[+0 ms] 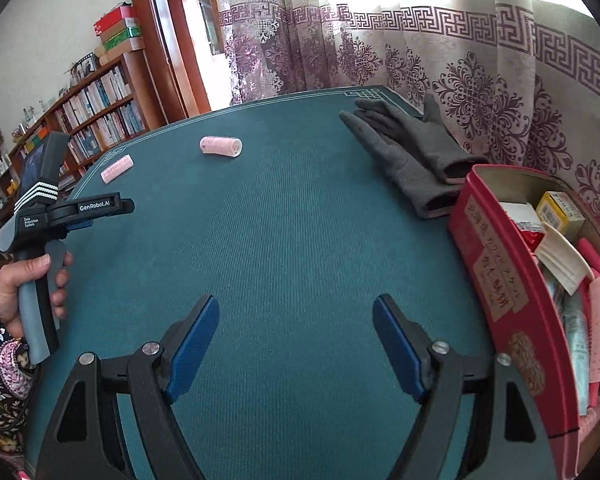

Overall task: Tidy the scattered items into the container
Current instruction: 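Move the left gripper to the large pink curler and close on it, then grasp the small pink curler with the right gripper while the left gripper holds its curler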

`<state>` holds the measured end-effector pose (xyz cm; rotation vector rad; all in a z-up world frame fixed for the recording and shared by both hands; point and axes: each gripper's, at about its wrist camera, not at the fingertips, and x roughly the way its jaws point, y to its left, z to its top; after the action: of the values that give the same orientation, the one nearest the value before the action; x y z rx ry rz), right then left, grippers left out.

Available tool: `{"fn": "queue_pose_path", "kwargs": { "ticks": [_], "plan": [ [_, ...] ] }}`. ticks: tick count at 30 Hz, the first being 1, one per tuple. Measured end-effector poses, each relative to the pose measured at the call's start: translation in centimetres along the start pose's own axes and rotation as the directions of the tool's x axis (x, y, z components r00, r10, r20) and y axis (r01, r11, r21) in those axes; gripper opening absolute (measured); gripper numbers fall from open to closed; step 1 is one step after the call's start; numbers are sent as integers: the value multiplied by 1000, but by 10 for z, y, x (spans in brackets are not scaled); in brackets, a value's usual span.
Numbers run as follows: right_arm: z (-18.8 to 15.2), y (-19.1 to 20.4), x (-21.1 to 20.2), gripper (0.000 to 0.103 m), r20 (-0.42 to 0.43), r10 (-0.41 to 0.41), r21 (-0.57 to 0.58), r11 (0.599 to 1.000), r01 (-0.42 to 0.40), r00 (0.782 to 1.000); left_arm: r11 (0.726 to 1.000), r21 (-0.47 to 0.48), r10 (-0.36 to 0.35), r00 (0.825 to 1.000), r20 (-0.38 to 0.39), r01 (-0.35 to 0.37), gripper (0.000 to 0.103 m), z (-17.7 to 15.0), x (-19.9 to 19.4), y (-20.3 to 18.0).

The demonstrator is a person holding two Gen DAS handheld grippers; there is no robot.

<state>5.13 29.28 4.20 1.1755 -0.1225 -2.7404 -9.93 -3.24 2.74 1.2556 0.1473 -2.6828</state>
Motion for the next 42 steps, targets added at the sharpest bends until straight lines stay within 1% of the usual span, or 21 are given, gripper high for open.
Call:
{"fn": "queue_pose_path", "kwargs": {
  "ticks": [3,7,9,12,14,16,18,20,22,23,24,25,26,27,28,29,30,33,34,39,42],
  "plan": [
    [-1,7,12,82,-27,-2,-15,1000,1,1000,997,-28,74,997,27,-73,102,18,15,26],
    [-2,7,24,82,-60,-10,-12,1000,9,998,992,-63,111,993,43,-108,102,44,39,55],
    [-2,6,31,82,-75,-14,-6,1000,13,997,994,-53,103,994,44,-100,102,52,50,65],
    [-3,5,38,82,-97,-17,1,1000,17,995,997,-7,73,996,44,-72,102,65,64,73],
    [-2,5,42,82,-106,-22,1,1000,22,994,996,34,77,996,53,-79,102,74,72,70],
    [-1,6,45,82,-109,-28,-2,1000,28,994,996,57,68,997,37,-70,102,84,82,70],
    [1,7,48,82,-106,-38,-12,999,37,994,996,59,60,998,26,-62,102,94,90,69],
    [4,10,50,82,-105,-44,-22,999,42,994,996,52,70,997,32,-72,102,102,96,67],
    [7,13,53,82,-104,-47,-34,998,44,994,998,44,48,998,29,-49,101,108,100,64],
    [9,15,56,82,-104,-47,-42,998,43,993,999,41,30,999,23,-31,91,109,102,62],
    [12,18,59,82,-103,-47,-52,998,42,994,999,39,2,1000,17,-3,84,109,103,59],
    [16,21,62,82,-101,-46,-62,997,39,994,999,35,-26,999,24,25,69,108,101,57],
    [19,25,66,82,-95,-40,-75,997,33,995,998,55,-29,999,31,28,54,105,97,50],
    [23,29,71,82,-90,-33,-90,996,25,995,996,82,-41,998,38,38,45,101,93,43],
    [27,33,77,83,-86,-30,-105,994,21,996,993,106,-62,997,38,57,31,96,90,35],
    [30,38,83,84,-77,-40,-124,992,30,996,990,123,-80,996,36,75,28,91,85,28],
    [35,42,89,84,-70,-52,-144,989,41,996,987,133,-92,995,39,86,28,85,81,22],
    [50,50,107,85,-74,-28,-157,987,16,997,984,131,-129,991,33,124,28,71,70,10],
    [55,52,112,85,-68,-35,-159,987,24,997,983,125,-136,990,33,131,28,68,67,7],
    [81,57,136,85,-69,-19,-145,989,9,997,985,71,-162,986,35,159,28,66,66,12],
    [100,61,153,85,-70,-11,-164,986,-1,998,984,62,-168,985,37,166,28,66,66,14]
  ]
}}
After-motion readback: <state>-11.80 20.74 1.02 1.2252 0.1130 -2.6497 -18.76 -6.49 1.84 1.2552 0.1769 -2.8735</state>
